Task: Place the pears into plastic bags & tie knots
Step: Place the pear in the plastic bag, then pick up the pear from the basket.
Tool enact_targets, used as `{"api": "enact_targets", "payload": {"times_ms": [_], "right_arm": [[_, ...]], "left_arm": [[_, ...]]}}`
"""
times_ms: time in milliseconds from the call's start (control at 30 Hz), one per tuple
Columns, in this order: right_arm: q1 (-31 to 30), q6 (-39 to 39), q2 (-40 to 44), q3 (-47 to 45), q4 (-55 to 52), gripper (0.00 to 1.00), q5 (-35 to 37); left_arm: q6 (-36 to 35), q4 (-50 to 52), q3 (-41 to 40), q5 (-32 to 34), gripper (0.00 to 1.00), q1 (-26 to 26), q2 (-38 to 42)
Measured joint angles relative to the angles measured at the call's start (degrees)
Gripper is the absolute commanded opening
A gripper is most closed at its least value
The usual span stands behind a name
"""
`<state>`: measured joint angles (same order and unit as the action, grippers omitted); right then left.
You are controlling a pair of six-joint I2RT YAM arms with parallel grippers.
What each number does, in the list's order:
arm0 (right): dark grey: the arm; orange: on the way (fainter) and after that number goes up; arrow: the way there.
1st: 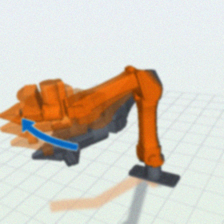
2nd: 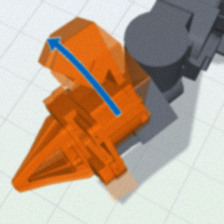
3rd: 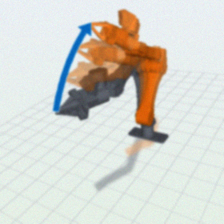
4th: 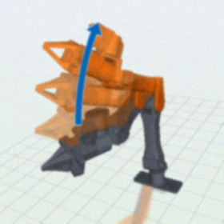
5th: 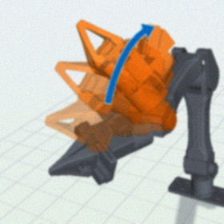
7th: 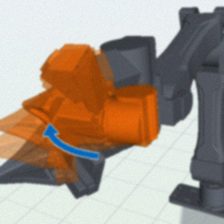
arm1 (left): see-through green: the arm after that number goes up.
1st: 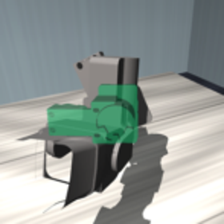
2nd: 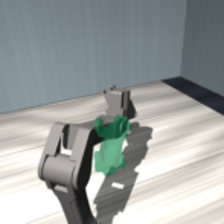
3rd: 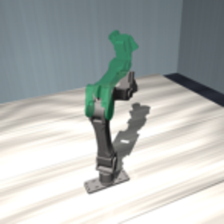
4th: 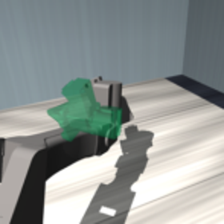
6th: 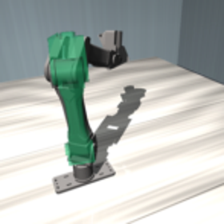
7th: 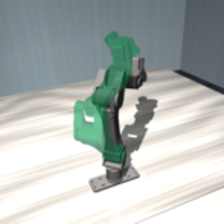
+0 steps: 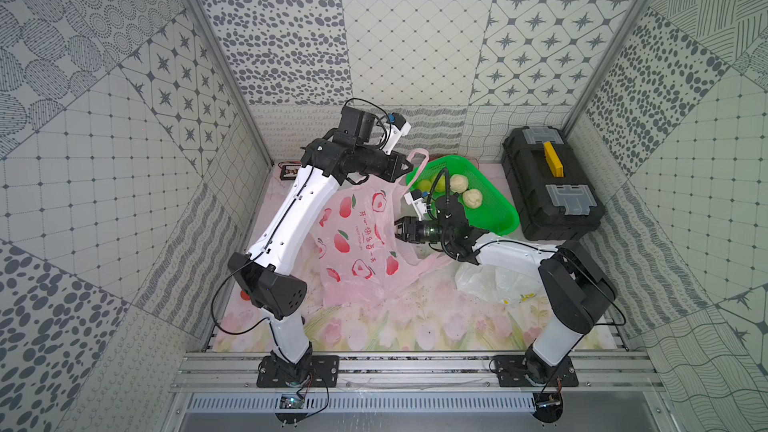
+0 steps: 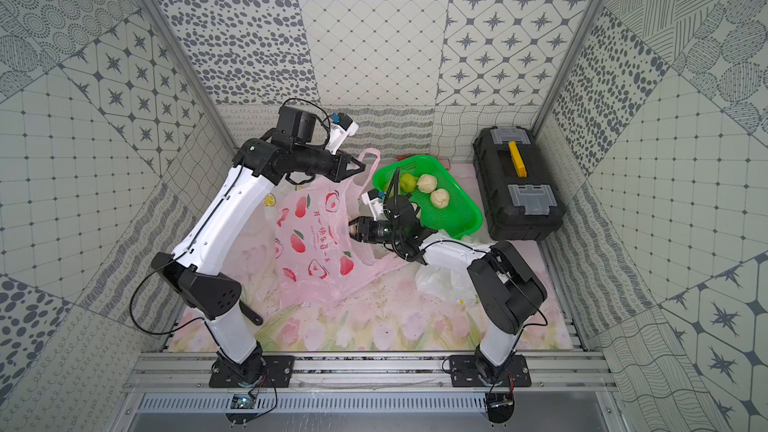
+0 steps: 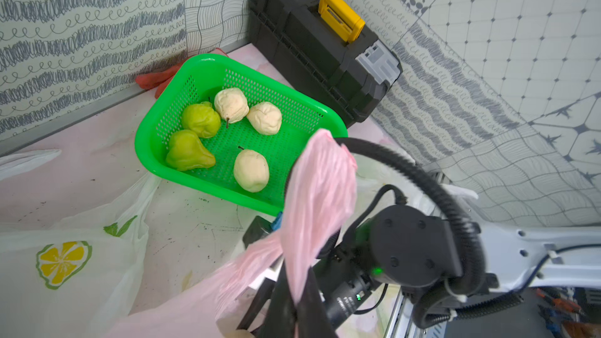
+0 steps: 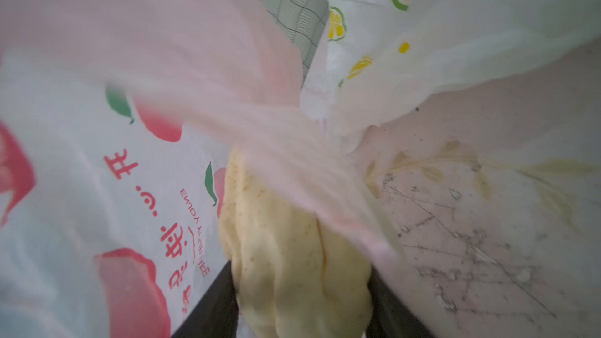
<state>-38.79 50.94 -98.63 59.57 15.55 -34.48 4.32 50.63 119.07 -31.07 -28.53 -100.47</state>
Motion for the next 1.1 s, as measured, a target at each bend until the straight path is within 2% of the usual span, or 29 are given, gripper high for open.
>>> {"api": "enact_targets", "payload": {"times_ms": [67,200,267,333,433,533,667,800,967,1033,1100], "right_arm": [[0.04,1.53,-0.02,3.06,-8.22,0.04,3.74],[0.02,-0.44,-0.04,9.9,-22.12,0.27,11.8],[0.02,-2.86,-1.18,12.92,-26.73,0.31,14.03],[-0.02,-5.03,-4.07,16.11,-29.73,0.4,15.21],[-0.15,-6.69,-8.48,19.3,-33.03,0.66,15.61],[-0.22,-7.98,-10.54,20.11,-35.23,0.78,15.02],[0.39,-8.11,-9.33,19.52,-35.95,0.83,12.61],[3.5,-8.57,-2.82,16.31,-37.64,0.83,8.48],[13.11,-10.47,7.15,15.41,-44.81,0.78,7.02],[17.99,-11.43,9.09,15.58,-47.58,0.78,8.76],[21.92,-13.11,7.5,17.64,-51.47,0.8,13.16]], "left_arm": [[2.95,-2.97,-5.64,0.02,0.0,-0.22,3.23],[9.03,-9.33,-15.78,0.28,0.0,-0.7,8.28],[11.45,-11.78,-19.3,0.48,0.0,-0.74,9.49],[13.38,-13.86,-21.16,0.72,0.0,-0.68,9.49],[15.5,-16.46,-22.12,0.83,0.0,0.09,8.41],[17.25,-18.71,-22.49,0.72,0.0,1.4,7.26],[18.64,-20.72,-22.67,0.46,0.0,3.39,6.08],[19.28,-21.75,-22.67,0.63,0.0,5.42,4.66],[19.3,-21.46,-22.56,1.92,0.0,7.17,2.32],[19.3,-21.44,-22.56,2.01,0.0,7.28,1.79],[19.32,-21.44,-22.56,1.97,0.0,7.28,1.57]]}}
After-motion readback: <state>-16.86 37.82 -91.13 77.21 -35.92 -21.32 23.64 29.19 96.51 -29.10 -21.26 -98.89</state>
